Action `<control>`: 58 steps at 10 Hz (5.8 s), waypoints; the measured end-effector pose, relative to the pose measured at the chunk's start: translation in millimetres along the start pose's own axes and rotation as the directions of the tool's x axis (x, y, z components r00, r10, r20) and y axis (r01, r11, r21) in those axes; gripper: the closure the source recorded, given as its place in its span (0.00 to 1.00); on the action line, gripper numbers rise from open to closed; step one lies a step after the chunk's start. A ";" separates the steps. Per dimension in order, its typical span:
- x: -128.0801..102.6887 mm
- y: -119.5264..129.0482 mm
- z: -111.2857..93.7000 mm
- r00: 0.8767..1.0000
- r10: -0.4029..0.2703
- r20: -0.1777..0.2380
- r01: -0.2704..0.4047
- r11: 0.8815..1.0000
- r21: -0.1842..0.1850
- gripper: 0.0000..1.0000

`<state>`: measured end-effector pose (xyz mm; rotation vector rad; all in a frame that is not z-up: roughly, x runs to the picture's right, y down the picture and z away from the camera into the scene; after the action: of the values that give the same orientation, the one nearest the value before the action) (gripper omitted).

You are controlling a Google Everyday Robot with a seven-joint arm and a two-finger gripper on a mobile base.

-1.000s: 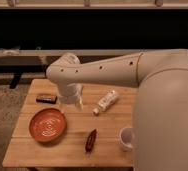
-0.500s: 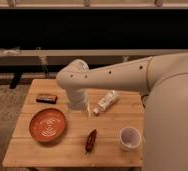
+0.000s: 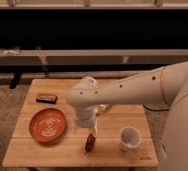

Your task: Place the pepper in the ceramic bowl

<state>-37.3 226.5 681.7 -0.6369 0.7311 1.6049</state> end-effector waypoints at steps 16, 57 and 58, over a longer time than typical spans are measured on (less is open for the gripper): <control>-26.3 -16.6 95.3 0.996 0.072 -0.060 -0.072 0.997 0.007 0.35; -47.3 208.5 -74.7 0.766 -0.620 0.166 0.641 0.722 -0.261 0.20; -46.1 209.6 -77.9 0.756 -0.632 0.170 0.653 0.711 -0.262 0.20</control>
<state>-237.1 116.4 688.5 -0.9386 0.1501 1.0678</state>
